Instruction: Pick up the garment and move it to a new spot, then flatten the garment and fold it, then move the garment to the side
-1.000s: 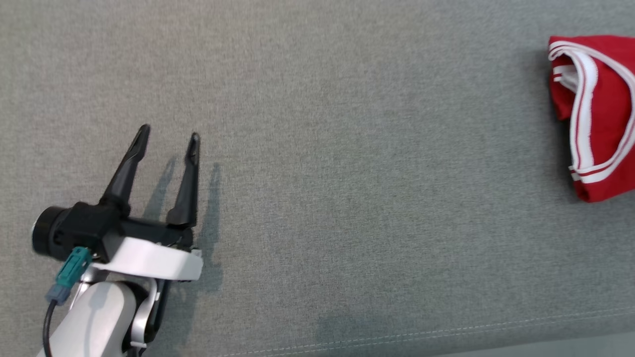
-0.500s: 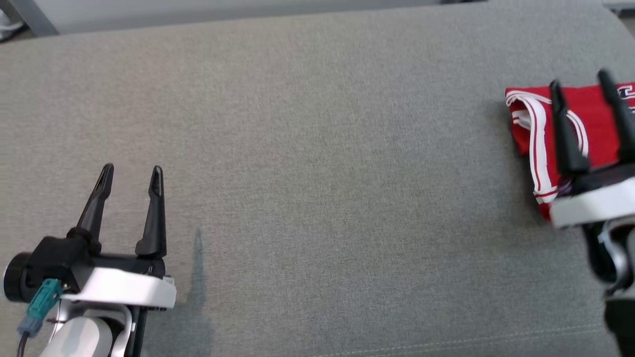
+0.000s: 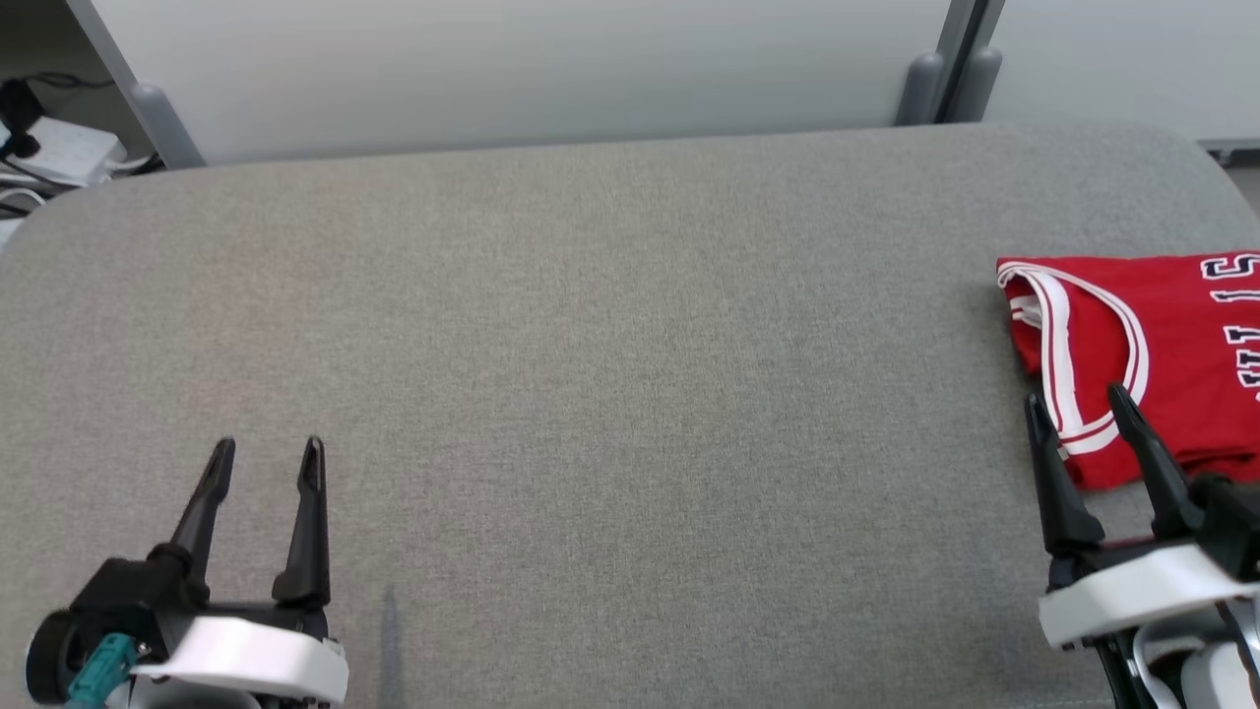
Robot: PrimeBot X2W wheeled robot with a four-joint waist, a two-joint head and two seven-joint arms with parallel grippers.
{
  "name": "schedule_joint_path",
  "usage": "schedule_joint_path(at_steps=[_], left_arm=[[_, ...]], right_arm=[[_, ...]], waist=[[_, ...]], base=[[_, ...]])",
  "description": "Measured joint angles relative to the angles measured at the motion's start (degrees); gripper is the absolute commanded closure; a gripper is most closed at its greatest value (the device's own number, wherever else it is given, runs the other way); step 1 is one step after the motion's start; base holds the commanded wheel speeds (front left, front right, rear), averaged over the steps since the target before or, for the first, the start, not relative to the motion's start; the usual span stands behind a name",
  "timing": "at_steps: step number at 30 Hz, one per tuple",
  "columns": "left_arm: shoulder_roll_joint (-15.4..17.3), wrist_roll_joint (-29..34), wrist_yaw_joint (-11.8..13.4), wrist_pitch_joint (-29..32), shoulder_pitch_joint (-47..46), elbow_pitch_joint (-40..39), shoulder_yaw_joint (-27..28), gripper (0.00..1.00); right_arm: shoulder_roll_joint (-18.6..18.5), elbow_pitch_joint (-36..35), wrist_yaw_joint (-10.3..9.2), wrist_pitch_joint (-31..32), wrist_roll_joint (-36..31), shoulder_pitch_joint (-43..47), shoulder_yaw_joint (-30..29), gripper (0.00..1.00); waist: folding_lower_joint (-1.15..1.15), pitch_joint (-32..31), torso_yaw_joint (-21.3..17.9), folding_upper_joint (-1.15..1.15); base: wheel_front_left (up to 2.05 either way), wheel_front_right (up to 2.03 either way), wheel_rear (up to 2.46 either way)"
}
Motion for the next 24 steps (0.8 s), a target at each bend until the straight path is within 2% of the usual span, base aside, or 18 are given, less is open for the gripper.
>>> schedule_joint_path(at_steps=[12,24], left_arm=[[1.1,-0.9,0.4,0.4,6.6,1.8,-0.5,0.0],[1.5,-1.6,0.4,1.1,8.0,1.3,-0.4,0.0]], right_arm=[[1.9,-1.5,0.0,1.9,-1.1,7.9,-3.3,0.0],[3.0,-2.5,0.0,2.7,-1.1,9.8,-4.5,0.0]], waist=[[0.0,-6.3,0.7,0.0],[0.0,-7.0,1.2,0.0]], base=[[0.0,0.0,0.0],[0.0,0.0,0.0]])
